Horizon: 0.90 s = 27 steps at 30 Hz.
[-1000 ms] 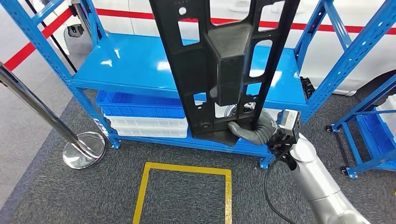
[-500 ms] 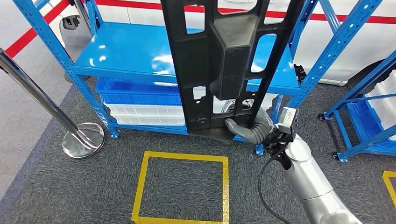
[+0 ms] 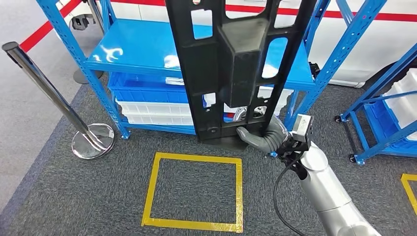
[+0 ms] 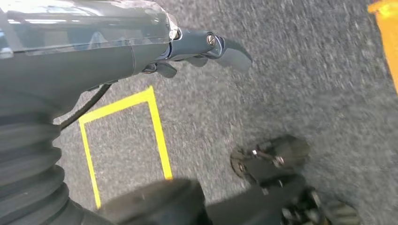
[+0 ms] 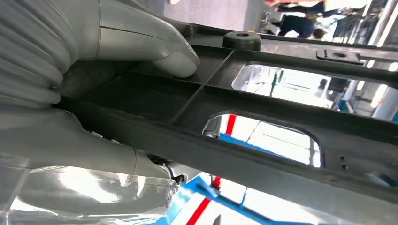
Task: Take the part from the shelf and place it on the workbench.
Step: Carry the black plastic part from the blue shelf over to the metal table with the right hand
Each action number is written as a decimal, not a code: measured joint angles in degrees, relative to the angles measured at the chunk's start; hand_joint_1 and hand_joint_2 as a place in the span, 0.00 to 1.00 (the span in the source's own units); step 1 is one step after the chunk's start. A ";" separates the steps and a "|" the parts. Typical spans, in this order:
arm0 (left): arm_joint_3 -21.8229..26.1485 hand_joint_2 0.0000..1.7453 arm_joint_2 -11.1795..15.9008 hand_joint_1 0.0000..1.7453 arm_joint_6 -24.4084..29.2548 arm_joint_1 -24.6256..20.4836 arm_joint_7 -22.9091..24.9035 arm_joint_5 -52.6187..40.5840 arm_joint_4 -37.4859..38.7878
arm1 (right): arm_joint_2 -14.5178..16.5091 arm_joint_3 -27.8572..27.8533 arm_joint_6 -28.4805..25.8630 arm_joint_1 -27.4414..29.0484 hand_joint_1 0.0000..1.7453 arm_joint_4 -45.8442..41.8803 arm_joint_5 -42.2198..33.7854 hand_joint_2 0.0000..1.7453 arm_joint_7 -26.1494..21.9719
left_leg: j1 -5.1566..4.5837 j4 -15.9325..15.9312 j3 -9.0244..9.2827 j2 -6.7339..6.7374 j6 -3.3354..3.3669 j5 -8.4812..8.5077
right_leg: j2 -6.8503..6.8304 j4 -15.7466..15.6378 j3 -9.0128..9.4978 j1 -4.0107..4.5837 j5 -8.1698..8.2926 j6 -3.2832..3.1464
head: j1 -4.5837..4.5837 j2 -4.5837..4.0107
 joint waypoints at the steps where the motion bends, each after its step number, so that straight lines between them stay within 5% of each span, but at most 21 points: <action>1: 0.01 1.00 0.03 0.00 0.03 -0.02 0.00 -0.01 0.00 | 0.05 -0.02 0.09 0.01 1.00 0.02 0.01 1.00 0.01 | 0.02 -0.13 -0.36 0.11 0.65 0.45 | 0.09 0.00 -0.23 -0.18 0.03 0.40 | 0.01 0.00; 3: 0.01 1.00 0.03 0.00 0.05 -0.15 0.00 -0.04 0.00 | 0.21 -0.13 0.20 0.01 1.00 0.06 0.02 1.00 0.04 | 0.03 -0.47 -1.36 0.30 2.07 1.65 | 0.20 1.90 -1.15 -0.38 -2.66 0.73 | 0.01 0.00; 5: 0.01 1.00 0.03 0.00 0.06 -0.25 0.00 -0.19 0.00 | 0.46 -0.29 0.23 -0.04 1.00 0.08 0.03 1.00 0.06 | -0.17 -0.61 -2.83 0.44 2.91 2.93 | 0.37 8.21 -2.77 -0.32 -8.47 0.57 | 0.01 0.00; 7: 0.01 1.00 0.03 0.00 0.24 -0.25 -0.07 -0.60 0.00 | 0.73 -0.46 0.23 -0.03 1.00 0.08 0.03 1.00 0.08 | -0.59 -0.62 -4.52 0.41 3.24 4.14 | 0.50 15.16 -3.77 -0.05 -11.36 0.30 | 0.01 0.00; 9: 0.01 1.00 0.03 0.00 0.57 -0.26 -0.27 -1.08 0.00 | 0.88 -0.54 0.04 0.00 1.00 0.05 0.18 1.00 0.11 | -1.12 -0.62 -6.13 0.08 3.34 5.36 | 0.63 16.72 -2.42 0.41 -8.64 -0.46 | 0.01 0.00; 11: 0.00 1.00 -0.08 0.00 0.80 -0.33 -0.46 -1.40 0.00 | 0.90 -0.63 -0.50 0.03 1.00 -0.14 0.69 1.00 0.17 | -1.56 -0.62 -7.50 -0.38 3.32 6.67 | 1.59 11.38 2.29 1.26 -5.86 -2.23 | 0.01 0.00; 13: -0.01 1.00 -0.29 0.00 0.95 -0.46 -0.61 -1.63 0.00 | 0.91 -0.83 -0.95 -0.02 1.00 -0.66 1.13 1.00 0.25 | -1.80 -0.72 -8.28 -0.86 3.13 7.96 | 2.71 2.75 8.19 2.08 -7.47 -3.57 | -0.01 0.00; 15: -0.01 1.00 -0.42 0.00 1.03 -0.54 -0.70 -1.78 0.00 | 0.94 -0.96 -1.17 -0.06 1.00 -1.16 1.26 1.00 0.29 | -1.77 -1.29 -8.48 -1.45 2.63 9.35 | 2.63 -1.86 10.68 2.52 -9.05 -3.67 | 0.00 0.00; 17: -0.01 1.00 -0.42 0.00 1.09 -0.42 -0.73 -1.85 0.00 | 0.96 -0.97 -1.30 0.13 1.00 -1.50 1.48 1.00 0.31 | -1.67 -1.70 -8.88 -1.75 2.00 9.76 | 1.64 -2.72 10.33 2.11 -7.89 -3.66 | 0.01 0.00; 18: -0.01 1.00 -0.40 0.00 1.10 -0.33 -0.74 -1.86 0.00 | 0.96 -0.97 -1.32 0.28 1.00 -1.72 1.66 1.00 0.31 | -1.66 -0.81 -9.37 -1.49 1.61 8.42 | 1.04 -3.05 9.97 1.83 -7.15 -3.80 | 0.01 0.00; 21: -0.01 1.00 -0.38 0.00 1.13 -0.22 -0.83 -1.97 0.00 | 0.83 -0.97 -1.40 0.69 1.00 -2.28 2.03 1.00 0.29 | -1.17 8.17 -12.04 0.05 0.23 0.94 | -0.77 -3.25 8.49 1.56 -5.59 -3.96 | -0.01 0.00; 22: -0.01 1.00 -0.38 0.00 1.14 -0.21 -0.85 -2.05 0.00 | 0.75 -0.96 -1.43 0.84 1.00 -2.36 2.07 1.00 0.29 | -0.88 11.64 -12.76 0.34 -0.26 -0.12 | -1.38 -3.15 7.98 1.51 -5.25 -3.83 | -0.01 0.00; 24: 0.00 1.00 -0.38 0.00 1.14 -0.21 -0.87 -2.18 0.00 | 0.66 -0.96 -1.45 1.12 1.00 -2.40 2.12 1.00 0.29 | -0.39 15.15 -12.87 0.70 -1.03 0.62 | -2.46 -2.86 7.12 1.33 -4.81 -3.53 | -0.01 0.00; 27: -0.01 1.00 -0.37 0.00 1.14 -0.07 -0.78 -2.22 0.00 | 0.66 -0.97 -1.48 1.30 1.00 -2.67 2.14 1.00 0.31 | 0.18 8.61 -7.42 2.03 -1.80 3.43 | -3.84 -1.91 6.09 0.91 -4.74 -2.92 | -0.01 0.00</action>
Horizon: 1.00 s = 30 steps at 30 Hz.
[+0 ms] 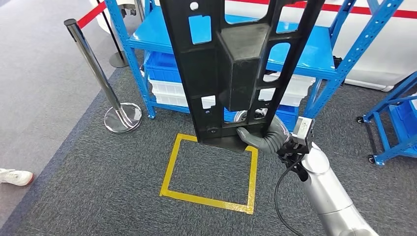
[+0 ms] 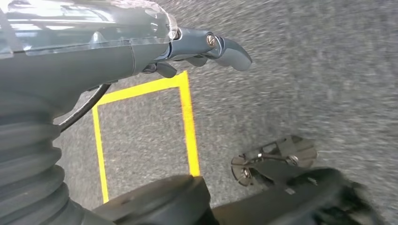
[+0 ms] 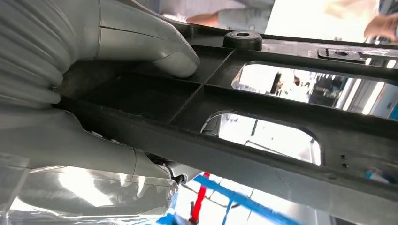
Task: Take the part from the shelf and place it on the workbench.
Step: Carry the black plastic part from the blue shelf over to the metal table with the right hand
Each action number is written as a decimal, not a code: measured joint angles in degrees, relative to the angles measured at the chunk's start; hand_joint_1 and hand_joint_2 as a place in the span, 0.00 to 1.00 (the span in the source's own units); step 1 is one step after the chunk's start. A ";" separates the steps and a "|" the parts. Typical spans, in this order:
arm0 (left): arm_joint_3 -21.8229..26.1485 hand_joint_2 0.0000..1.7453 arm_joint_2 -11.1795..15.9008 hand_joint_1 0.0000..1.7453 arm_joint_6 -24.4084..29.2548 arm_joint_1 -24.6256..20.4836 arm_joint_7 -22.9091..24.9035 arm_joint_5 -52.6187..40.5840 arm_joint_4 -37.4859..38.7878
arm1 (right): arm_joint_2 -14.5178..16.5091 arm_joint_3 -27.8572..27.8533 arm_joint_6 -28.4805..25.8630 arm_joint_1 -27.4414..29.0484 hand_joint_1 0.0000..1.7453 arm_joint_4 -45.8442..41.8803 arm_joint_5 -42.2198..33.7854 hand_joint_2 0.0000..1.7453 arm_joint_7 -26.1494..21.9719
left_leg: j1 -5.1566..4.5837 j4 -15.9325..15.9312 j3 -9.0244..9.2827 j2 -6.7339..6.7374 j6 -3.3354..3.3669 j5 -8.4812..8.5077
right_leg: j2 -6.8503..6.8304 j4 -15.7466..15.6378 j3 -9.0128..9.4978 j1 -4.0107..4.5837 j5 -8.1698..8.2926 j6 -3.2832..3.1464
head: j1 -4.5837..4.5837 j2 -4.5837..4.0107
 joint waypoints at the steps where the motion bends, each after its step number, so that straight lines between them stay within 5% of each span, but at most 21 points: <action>1: 0.01 1.00 0.01 0.00 0.00 0.03 0.02 0.00 0.00 | -0.01 -0.02 -0.04 -0.01 1.00 -0.19 0.01 1.00 0.01 | -0.11 -3.73 2.65 0.79 -0.04 0.01 | -0.49 0.45 -0.36 -0.05 -0.10 0.34 | 0.01 0.00; 3: 0.02 1.00 0.03 0.00 0.02 0.05 0.01 0.00 0.00 | -0.02 -0.04 -0.14 -0.11 1.00 -0.47 0.10 1.00 0.02 | -0.49 -8.29 5.38 1.73 0.78 -1.03 | -1.42 1.08 -0.70 0.17 -0.22 1.07 | 0.02 0.00; 6: 0.02 1.00 0.07 0.00 0.01 0.29 -0.05 -0.01 0.00 | 0.26 -0.05 -0.21 -0.18 1.00 -0.65 0.36 1.00 0.05 | -0.64 -9.23 5.20 0.51 2.88 -0.94 | -1.97 1.50 -0.95 0.20 -0.43 1.99 | 0.03 0.00; 8: 0.02 1.00 0.06 0.00 -0.03 0.34 -0.08 -0.04 0.00 | 0.52 -0.13 -0.27 -0.09 1.00 -0.70 0.54 1.00 0.01 | -0.46 -9.67 4.91 -0.40 3.91 -0.32 | 0.84 4.60 -2.32 -0.19 -2.85 2.34 | 0.03 0.00; 11: 0.02 1.00 0.01 0.00 -0.15 0.18 0.03 -0.13 0.00 | 0.64 -0.28 -0.36 0.53 1.00 -0.66 0.79 1.00 -0.25 | -0.59 -9.73 4.16 -2.04 4.57 0.36 | 4.40 15.22 -6.97 -0.38 -8.07 2.37 | 0.03 0.00; 13: 0.02 1.00 -0.01 0.00 -0.32 0.20 0.22 -0.19 0.00 | 0.66 -0.30 -0.37 0.92 1.00 -0.61 0.87 1.00 -0.51 | -0.73 -9.67 3.80 -3.39 4.52 0.74 | 4.70 16.72 -7.56 -0.38 -7.38 2.20 | 0.03 0.00; 17: 0.02 1.00 -0.04 0.00 -0.57 0.07 0.82 -0.51 0.00 | 0.74 -0.42 -0.42 0.79 1.00 -0.56 0.88 1.00 -0.92 | -0.89 -9.39 3.14 -5.83 3.72 1.44 | 7.65 3.72 -1.32 -0.30 -0.93 1.20 | 0.03 0.00; 19: 0.02 1.00 -0.03 0.00 -0.66 0.08 1.36 -0.80 0.00 | 0.82 -0.49 -0.51 0.61 1.00 -0.45 0.90 1.00 -1.19 | -0.82 -9.37 2.47 -6.79 2.95 2.00 | 8.29 1.79 -0.74 -0.06 -0.75 1.13 | 0.03 0.00; 21: 0.02 1.00 0.13 0.00 -0.70 0.17 1.81 -1.07 0.00 | 0.83 -0.51 -0.68 0.54 1.00 -0.33 0.96 1.00 -1.49 | -0.71 -9.40 1.97 -7.28 2.16 2.35 | 7.05 1.42 -0.89 -0.12 -0.33 0.88 | 0.03 0.00; 23: 0.01 1.00 0.33 0.00 -0.79 0.01 2.14 -1.37 0.00 | 0.75 -0.56 -0.88 0.58 1.00 -0.30 1.04 1.00 -1.75 | -0.86 -6.92 0.73 -5.23 1.61 0.52 | 5.55 0.97 -0.93 -0.34 0.20 0.30 | 0.02 0.00; 25: 0.00 1.00 0.44 0.00 -0.94 -0.31 2.43 -1.66 0.00 | 0.58 -0.70 -1.03 0.81 1.00 -0.31 1.07 1.00 -1.95 | -0.83 -0.20 -1.97 -2.38 1.18 -3.53 | 4.09 0.91 -1.13 -0.21 0.42 -0.09 | 0.02 0.00; 27: 0.00 1.00 0.48 0.00 -1.04 -0.52 2.62 -1.80 0.00 | 0.49 -0.83 -1.10 1.14 1.00 -0.31 1.07 1.00 -1.98 | -0.73 5.77 -3.92 -1.37 0.84 -6.06 | 2.53 1.04 -1.33 -0.01 0.46 -0.19 | 0.02 0.00; 28: 0.00 1.00 0.50 0.00 -1.05 -0.57 2.70 -1.84 0.00 | 0.48 -0.87 -1.11 1.25 1.00 -0.31 1.08 1.00 -1.98 | -0.72 6.05 -3.51 -1.17 0.79 -5.88 | 1.78 1.12 -1.40 0.05 0.46 -0.19 | 0.02 0.00; 30: 0.00 1.00 0.59 0.00 -1.05 -0.55 2.85 -1.87 0.00 | 0.48 -0.95 -1.13 1.34 1.00 -0.33 1.08 1.00 -1.98 | -0.79 0.23 0.42 -0.43 1.08 -3.17 | 0.47 1.29 -1.42 0.14 0.39 -0.11 | 0.02 0.00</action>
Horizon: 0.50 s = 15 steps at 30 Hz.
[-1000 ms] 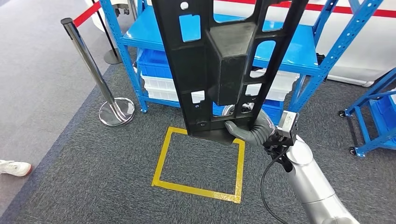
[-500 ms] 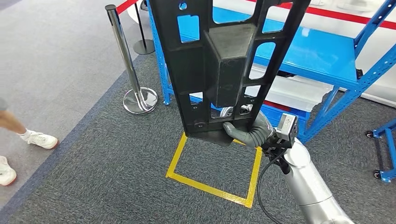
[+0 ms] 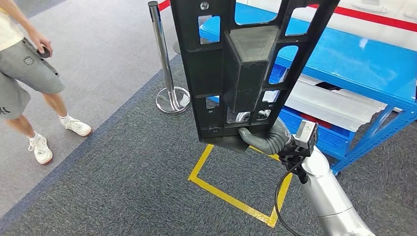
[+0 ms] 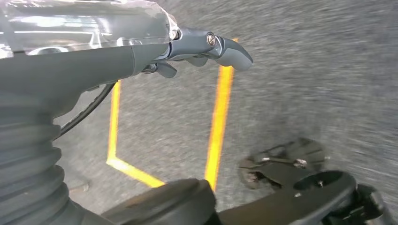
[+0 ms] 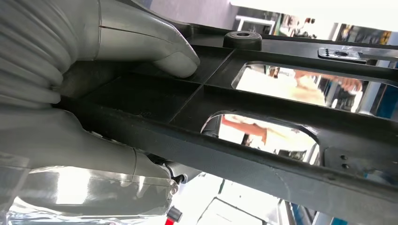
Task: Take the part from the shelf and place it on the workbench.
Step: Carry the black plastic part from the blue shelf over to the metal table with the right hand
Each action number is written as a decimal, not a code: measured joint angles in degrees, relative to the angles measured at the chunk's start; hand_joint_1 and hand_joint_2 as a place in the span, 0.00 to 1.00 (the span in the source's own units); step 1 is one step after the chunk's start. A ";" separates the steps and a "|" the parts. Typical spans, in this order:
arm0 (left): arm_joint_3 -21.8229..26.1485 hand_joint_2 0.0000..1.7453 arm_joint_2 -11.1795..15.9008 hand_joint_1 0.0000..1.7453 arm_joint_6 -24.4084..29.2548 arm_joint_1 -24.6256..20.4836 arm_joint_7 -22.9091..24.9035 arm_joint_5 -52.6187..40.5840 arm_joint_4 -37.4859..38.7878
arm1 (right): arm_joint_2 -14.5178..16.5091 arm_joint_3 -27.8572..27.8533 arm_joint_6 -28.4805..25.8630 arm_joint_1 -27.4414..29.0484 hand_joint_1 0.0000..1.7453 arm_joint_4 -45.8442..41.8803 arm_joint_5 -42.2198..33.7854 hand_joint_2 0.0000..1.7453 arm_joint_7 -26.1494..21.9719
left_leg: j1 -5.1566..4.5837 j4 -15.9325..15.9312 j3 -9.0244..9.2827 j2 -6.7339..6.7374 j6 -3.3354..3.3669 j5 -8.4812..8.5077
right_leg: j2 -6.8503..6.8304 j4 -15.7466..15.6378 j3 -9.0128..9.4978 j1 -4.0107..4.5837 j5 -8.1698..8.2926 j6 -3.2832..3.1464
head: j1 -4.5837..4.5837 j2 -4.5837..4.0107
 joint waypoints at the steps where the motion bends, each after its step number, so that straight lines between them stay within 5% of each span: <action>1: 0.00 1.00 0.07 0.00 0.00 -0.02 0.05 -0.01 0.00 | 0.00 -0.08 -0.01 0.00 1.00 -0.01 0.00 1.00 -0.01 | -0.24 -3.99 2.31 0.98 0.45 1.12 | -0.59 0.07 -0.02 0.12 -0.06 0.11 | 0.00 0.00; 3: 0.00 1.00 0.18 0.00 0.02 -0.05 0.05 -0.01 0.00 | 0.00 -0.25 -0.02 -0.02 1.00 -0.02 0.00 1.00 -0.02 | -0.79 -8.98 4.86 2.21 1.57 2.28 | -1.55 0.18 -0.11 0.38 -0.13 0.47 | 0.00 0.00; 6: 0.00 1.00 0.35 0.00 0.04 0.10 0.03 -0.01 0.00 | 0.04 -0.32 -0.03 -0.01 1.00 -0.05 0.00 1.00 -0.02 | -0.91 -9.93 4.73 1.13 2.69 2.73 | -2.45 0.14 -0.21 0.53 -0.14 1.17 | 0.00 0.00; 8: 0.00 1.00 0.40 0.00 0.03 0.04 0.03 -0.01 0.00 | 0.10 -0.38 -0.04 -0.02 1.00 -0.13 0.02 1.00 -0.03 | -0.53 -10.64 4.77 0.07 3.34 3.39 | -0.21 2.01 -1.04 0.28 -1.68 1.64 | 0.01 0.00; 10: 0.00 1.00 0.39 0.00 0.02 -0.15 0.03 -0.02 0.00 | 0.13 -0.50 -0.06 0.10 1.00 -0.16 0.05 1.00 -0.05 | -0.36 -10.96 4.67 -1.05 3.73 3.80 | 3.00 8.19 -3.87 -0.04 -5.09 1.96 | 0.01 0.00; 12: 0.00 1.00 0.38 0.00 0.02 -0.16 0.03 -0.04 0.00 | 0.14 -0.57 -0.07 0.36 1.00 -0.15 0.06 1.00 -0.04 | -0.35 -10.82 4.43 -2.31 3.79 3.92 | 4.00 14.84 -7.05 -0.17 -7.36 2.22 | 0.01 0.00; 13: 0.00 1.00 0.37 0.00 0.02 -0.11 -0.01 -0.11 0.00 | 0.15 -0.58 -0.07 0.47 1.00 -0.15 0.07 1.00 -0.03 | -0.33 -10.66 4.33 -3.01 3.74 3.95 | 4.09 15.82 -7.57 -0.28 -6.99 2.35 | 0.00 0.00; 15: -0.02 1.00 0.35 0.00 0.01 -0.16 -0.14 -0.45 0.00 | 0.16 -0.66 -0.05 0.55 1.00 -0.19 0.13 1.00 -0.01 | -0.19 -10.10 4.14 -4.47 3.47 3.88 | 4.54 11.30 -5.49 -0.67 -3.36 2.55 | 0.00 0.00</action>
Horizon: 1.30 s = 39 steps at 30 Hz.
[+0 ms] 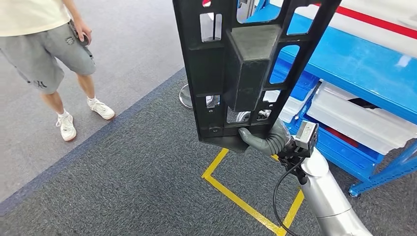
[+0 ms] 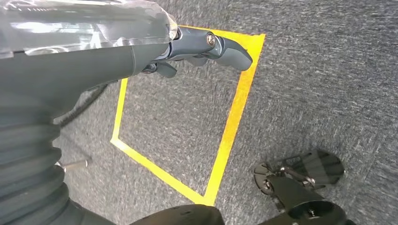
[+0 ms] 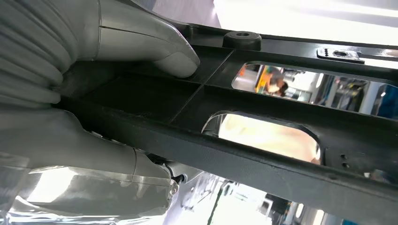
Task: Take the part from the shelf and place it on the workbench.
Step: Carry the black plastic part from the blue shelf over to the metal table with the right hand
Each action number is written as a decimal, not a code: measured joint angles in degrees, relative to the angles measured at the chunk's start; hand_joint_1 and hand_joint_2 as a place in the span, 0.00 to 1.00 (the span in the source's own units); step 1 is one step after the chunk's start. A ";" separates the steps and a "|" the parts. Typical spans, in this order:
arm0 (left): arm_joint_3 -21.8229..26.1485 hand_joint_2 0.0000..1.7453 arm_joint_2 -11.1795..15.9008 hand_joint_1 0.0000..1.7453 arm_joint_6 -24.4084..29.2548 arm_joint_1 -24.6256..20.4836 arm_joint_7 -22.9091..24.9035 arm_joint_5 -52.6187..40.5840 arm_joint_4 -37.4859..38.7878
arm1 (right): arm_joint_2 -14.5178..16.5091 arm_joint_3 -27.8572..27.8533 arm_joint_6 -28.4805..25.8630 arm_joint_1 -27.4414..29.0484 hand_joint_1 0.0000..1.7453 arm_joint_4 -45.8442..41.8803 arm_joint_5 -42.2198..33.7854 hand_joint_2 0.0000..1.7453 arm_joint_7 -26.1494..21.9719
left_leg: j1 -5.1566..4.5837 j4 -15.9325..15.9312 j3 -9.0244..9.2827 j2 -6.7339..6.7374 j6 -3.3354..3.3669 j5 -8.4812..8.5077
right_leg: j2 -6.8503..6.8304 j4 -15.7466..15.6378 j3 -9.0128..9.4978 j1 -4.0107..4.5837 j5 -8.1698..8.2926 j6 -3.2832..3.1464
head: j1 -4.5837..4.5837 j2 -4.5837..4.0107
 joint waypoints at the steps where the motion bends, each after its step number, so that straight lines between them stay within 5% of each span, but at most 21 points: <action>1: -0.02 1.00 -0.02 0.00 -0.01 -0.13 -0.06 -0.24 0.00 | 0.03 -0.08 0.03 0.00 1.00 -0.03 0.10 1.00 0.02 | 0.09 0.33 -0.17 -0.71 -0.26 -0.08 | 0.93 -3.59 1.75 -0.29 1.66 0.06 | 0.01 0.00; 4: -0.07 1.00 -0.03 0.00 -0.01 -0.96 -0.08 -0.85 0.00 | 0.23 -0.34 0.12 0.07 1.00 -0.21 0.61 1.00 0.04 | 0.18 1.13 -1.46 -2.58 -1.52 0.17 | 3.79 -9.36 4.05 -0.53 2.93 -0.16 | 0.01 0.00; 6: -0.14 1.00 0.02 0.00 -0.01 -1.26 -0.07 -1.15 0.00 | 0.28 -0.47 0.00 0.34 1.00 -0.40 1.09 1.00 -0.20 | 0.39 1.00 -2.21 -3.60 -2.38 0.68 | 3.00 -9.67 3.76 -0.35 3.21 -0.80 | 0.00 0.00; 8: -0.25 1.00 0.12 0.00 0.08 -1.29 -0.07 -1.16 0.00 | 0.14 -0.48 -0.35 0.82 1.00 -0.78 2.29 1.00 -0.85 | 0.32 2.45 -3.04 -1.59 -2.98 -0.23 | 1.54 -10.10 3.89 -0.36 3.58 -1.63 | -0.01 0.00; 10: -0.29 1.00 0.17 0.00 0.26 -1.24 -0.14 -0.72 0.00 | -0.20 -0.24 -1.18 1.65 1.00 -1.58 4.47 1.00 -1.60 | 0.20 8.14 -5.51 1.97 -3.37 -3.44 | -0.13 -10.32 3.99 -0.13 3.70 -2.31 | -0.02 0.00; 13: -0.06 1.00 0.08 0.00 0.64 -0.13 -0.59 0.06 0.00 | -0.52 1.03 -2.77 3.76 1.00 -3.45 7.99 1.00 -2.02 | 0.33 16.67 -9.04 3.46 -3.71 -6.85 | -2.59 -10.32 4.00 0.33 3.57 -2.65 | -0.02 0.00; 15: 0.40 1.00 -0.26 0.00 1.39 0.98 -1.06 0.83 0.00 | -0.53 1.86 -3.29 5.48 1.00 -5.15 9.30 1.00 -2.19 | 0.31 13.35 -6.88 3.97 -3.54 -4.84 | -4.06 -10.31 4.09 0.45 3.43 -2.61 | -0.02 0.00; 18: 1.25 1.00 -1.08 0.00 2.93 2.52 -1.55 1.98 0.00 | -0.55 2.28 -3.61 6.92 1.00 -7.66 9.86 1.00 -2.97 | -0.34 2.93 -0.96 6.65 -2.30 -1.62 | -5.77 -10.27 4.32 0.79 3.09 -2.08 | -0.02 0.00; 21: 2.07 1.00 -1.84 0.00 3.39 3.57 -1.51 2.34 0.00 | -0.55 2.30 -3.87 7.92 1.00 -9.08 10.00 1.00 -3.57 | -0.78 1.08 -0.33 6.09 -1.00 -1.39 | -7.23 -10.49 4.68 1.01 2.97 -1.20 | -0.02 0.00; 22: 2.16 1.00 -2.06 0.00 3.40 3.78 -1.27 2.31 0.01 | -0.52 2.29 -4.01 8.31 1.00 -9.42 10.12 1.00 -3.78 | -0.67 0.72 -0.19 5.51 -0.69 -1.17 | -6.96 -10.43 4.85 0.90 2.77 -0.88 | -0.02 0.00; 24: 2.26 1.00 -2.39 0.00 3.41 3.93 -0.68 2.28 0.01 | -0.46 2.17 -4.31 9.27 1.00 -10.05 10.43 1.00 -4.47 | -0.35 -0.10 0.20 4.41 -0.01 -0.63 | -4.31 -7.99 4.02 0.69 0.76 -0.47 | -0.02 0.00; 27: 2.60 1.00 -2.69 0.00 3.47 3.93 -0.16 2.48 0.00 | -0.44 1.86 -4.52 11.53 1.00 -10.45 10.73 1.00 -6.01 | -0.18 -0.27 0.15 2.66 0.46 -0.28 | -0.64 1.90 -0.55 0.52 -4.18 -0.32 | -0.02 0.00; 29: 3.12 1.00 -2.78 0.00 3.68 3.94 0.09 3.00 0.00 | -0.44 1.79 -4.45 12.51 1.00 -10.46 10.79 1.00 -6.87 | -0.17 -0.06 0.01 1.26 0.43 -0.26 | -0.34 4.06 -1.71 0.35 -3.76 -0.24 | -0.02 0.00; 32: 3.82 1.00 -2.88 0.00 3.93 3.83 0.32 3.26 0.00 | -0.43 1.74 -4.28 12.34 1.00 -10.41 10.71 1.00 -7.37 | -0.20 0.44 -0.16 -0.73 0.02 -0.33 | 1.54 -5.37 2.63 -0.07 1.80 -0.39 | -0.02 0.00; 35: 3.93 1.00 -2.95 0.00 4.01 3.64 0.39 2.89 0.00 | -0.39 1.66 -4.29 11.91 1.00 -10.32 10.74 1.00 -7.25 | -0.20 0.79 -0.84 -2.27 -0.98 -0.12 | 3.51 -10.25 4.70 -0.02 2.98 -0.59 | -0.02 0.00; 37: 4.15 1.00 -2.95 0.00 4.08 3.64 0.30 2.91 0.00 | -0.38 1.64 -4.31 11.73 1.00 -10.30 10.80 1.00 -7.03 | -0.03 0.64 -1.18 -3.01 -1.69 0.15 | 2.26 -10.68 4.82 0.00 3.27 -1.12 | -0.02 0.00; 39: 4.45 1.00 -2.95 0.00 4.14 3.71 0.28 2.90 0.00 | -0.52 1.64 -4.31 11.57 1.00 -10.31 10.84 1.00 -6.94 | -0.15 2.56 -2.04 -0.87 -2.25 -1.22 | 0.82 -11.32 5.15 -0.14 3.60 -1.89 | -0.03 0.00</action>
